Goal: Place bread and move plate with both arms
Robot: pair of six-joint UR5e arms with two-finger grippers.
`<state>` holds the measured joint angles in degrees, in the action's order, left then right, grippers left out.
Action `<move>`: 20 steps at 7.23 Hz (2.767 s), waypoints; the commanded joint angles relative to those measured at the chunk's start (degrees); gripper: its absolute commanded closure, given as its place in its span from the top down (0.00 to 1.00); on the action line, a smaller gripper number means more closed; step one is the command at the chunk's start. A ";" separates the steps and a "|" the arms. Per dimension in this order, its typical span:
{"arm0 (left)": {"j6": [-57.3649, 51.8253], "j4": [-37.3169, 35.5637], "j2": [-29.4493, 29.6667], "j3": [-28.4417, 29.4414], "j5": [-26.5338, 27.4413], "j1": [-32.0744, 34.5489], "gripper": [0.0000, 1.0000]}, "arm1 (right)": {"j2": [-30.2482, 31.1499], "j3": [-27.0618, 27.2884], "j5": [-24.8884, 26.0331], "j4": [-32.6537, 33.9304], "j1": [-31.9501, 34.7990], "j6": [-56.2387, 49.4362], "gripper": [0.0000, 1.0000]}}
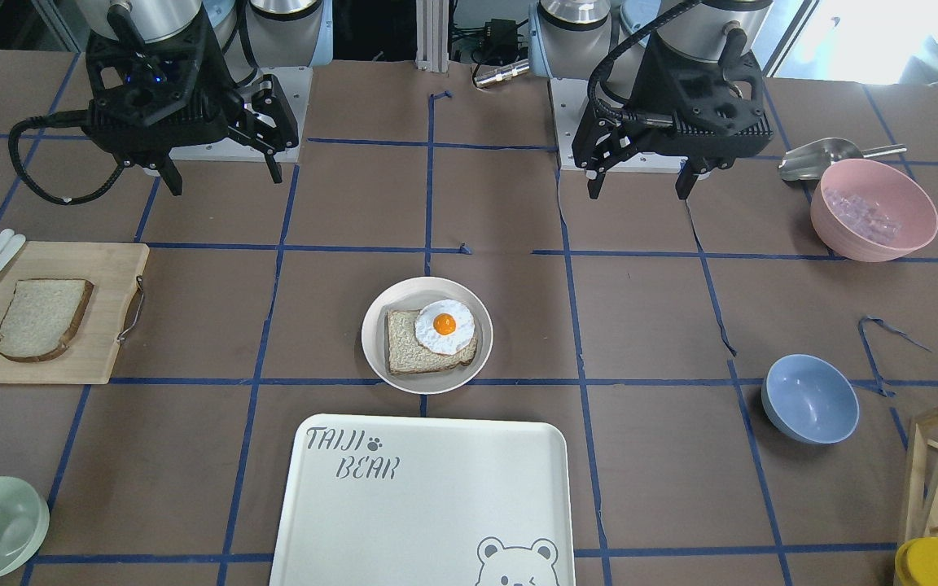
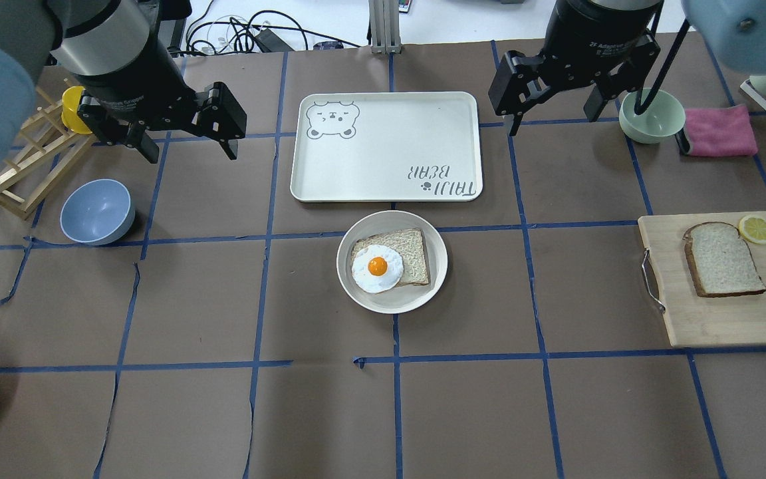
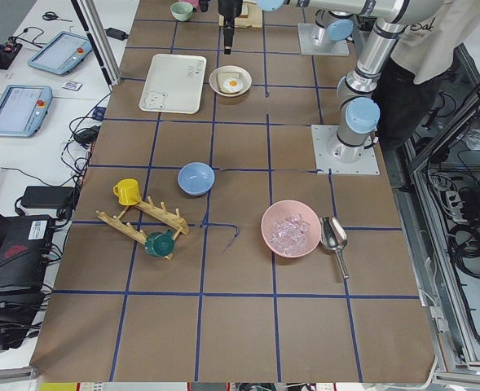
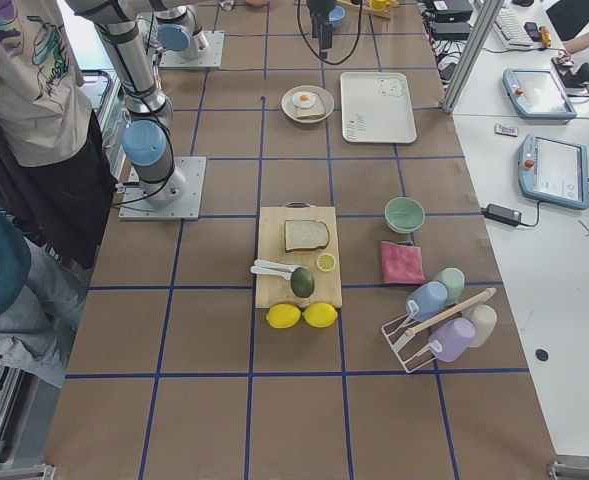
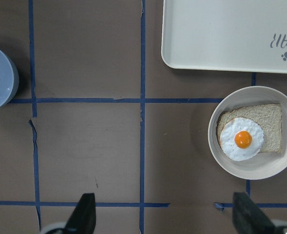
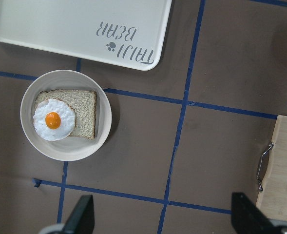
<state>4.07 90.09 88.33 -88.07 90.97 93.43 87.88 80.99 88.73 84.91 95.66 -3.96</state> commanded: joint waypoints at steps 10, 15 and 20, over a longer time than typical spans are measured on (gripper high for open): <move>-0.02 0.00 0.00 0.00 0.09 0.00 1.00 | 0.01 0.04 0.21 -0.62 -0.30 -0.09 1.00; -0.02 0.00 0.00 0.00 0.00 0.00 1.00 | -2.79 2.39 0.30 -0.80 -16.22 -11.03 1.00; -0.02 0.00 0.00 0.00 0.00 0.00 1.00 | -7.35 20.93 -0.40 20.41 -38.49 -36.78 1.00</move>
<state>4.06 90.09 88.33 -88.07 90.97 93.43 82.99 97.78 88.70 98.65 62.74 -34.98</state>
